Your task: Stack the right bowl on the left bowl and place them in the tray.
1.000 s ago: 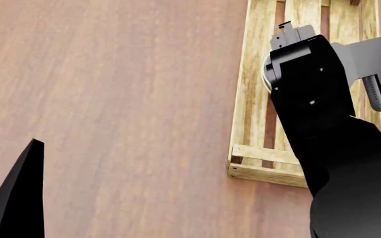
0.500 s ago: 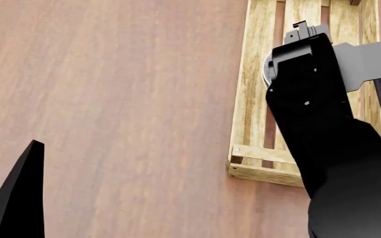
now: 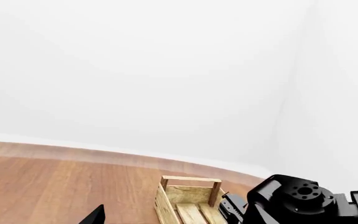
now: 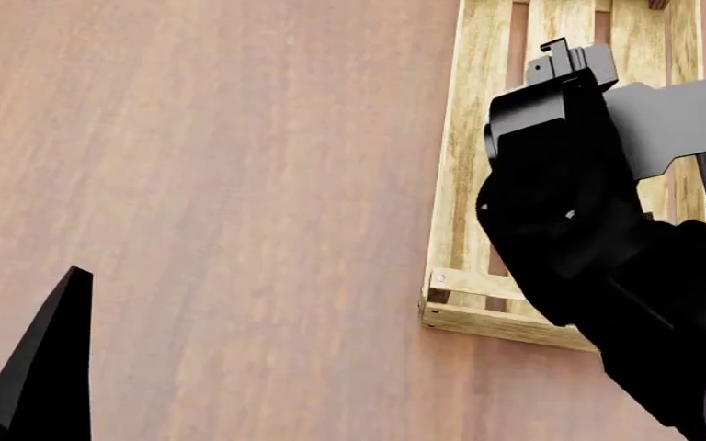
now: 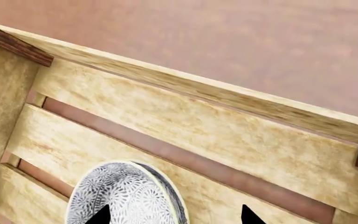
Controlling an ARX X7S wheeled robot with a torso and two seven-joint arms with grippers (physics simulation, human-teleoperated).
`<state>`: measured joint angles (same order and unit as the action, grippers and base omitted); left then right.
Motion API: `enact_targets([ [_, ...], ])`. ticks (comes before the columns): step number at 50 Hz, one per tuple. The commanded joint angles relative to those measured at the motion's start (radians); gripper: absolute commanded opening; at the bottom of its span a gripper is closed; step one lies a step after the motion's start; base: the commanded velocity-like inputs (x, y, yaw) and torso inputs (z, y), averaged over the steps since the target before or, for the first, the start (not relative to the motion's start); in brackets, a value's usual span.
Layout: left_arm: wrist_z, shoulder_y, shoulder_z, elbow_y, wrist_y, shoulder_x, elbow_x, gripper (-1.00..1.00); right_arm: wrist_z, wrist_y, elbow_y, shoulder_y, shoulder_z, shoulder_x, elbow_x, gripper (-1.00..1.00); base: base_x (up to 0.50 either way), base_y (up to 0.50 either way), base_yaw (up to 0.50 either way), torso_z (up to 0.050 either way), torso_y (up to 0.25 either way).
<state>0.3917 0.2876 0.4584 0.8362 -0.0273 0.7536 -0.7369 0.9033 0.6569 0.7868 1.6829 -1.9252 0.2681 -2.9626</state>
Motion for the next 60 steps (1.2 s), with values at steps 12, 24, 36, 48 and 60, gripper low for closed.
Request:
enact_targets([
  [12, -0.003, -0.002, 0.007, -0.005, -0.004, -0.002, 0.006, 1.00, 0.044, 0.164, -0.281, 0.088, 0.017, 0.073, 0.085, 1.00, 0.00, 0.00, 0.00, 0.000, 0.000],
  [24, -0.004, -0.005, 0.008, -0.003, -0.008, 0.001, 0.008, 1.00, 0.092, 0.256, -0.456, 0.182, 0.016, 0.115, 0.151, 1.00, 0.00, 0.00, 0.00, 0.001, 0.000],
  [36, -0.001, -0.003, 0.006, 0.002, -0.009, 0.004, 0.005, 1.00, 0.127, 0.331, -0.635, 0.265, 0.028, 0.163, 0.222, 1.00, 0.00, 0.00, 0.00, 0.000, 0.000],
  [48, 0.005, 0.001, 0.014, 0.010, 0.000, 0.003, 0.009, 1.00, 0.162, 0.383, -0.868, 0.252, 0.041, 0.267, 0.431, 1.00, 0.00, 0.00, 0.00, 0.000, 0.000],
  [60, 0.012, 0.001, 0.025, 0.013, 0.009, -0.001, 0.017, 1.00, 0.289, 0.351, -0.984, 0.168, -0.136, 0.307, 0.983, 1.00, 0.00, 0.00, 0.00, 0.000, 0.000],
])
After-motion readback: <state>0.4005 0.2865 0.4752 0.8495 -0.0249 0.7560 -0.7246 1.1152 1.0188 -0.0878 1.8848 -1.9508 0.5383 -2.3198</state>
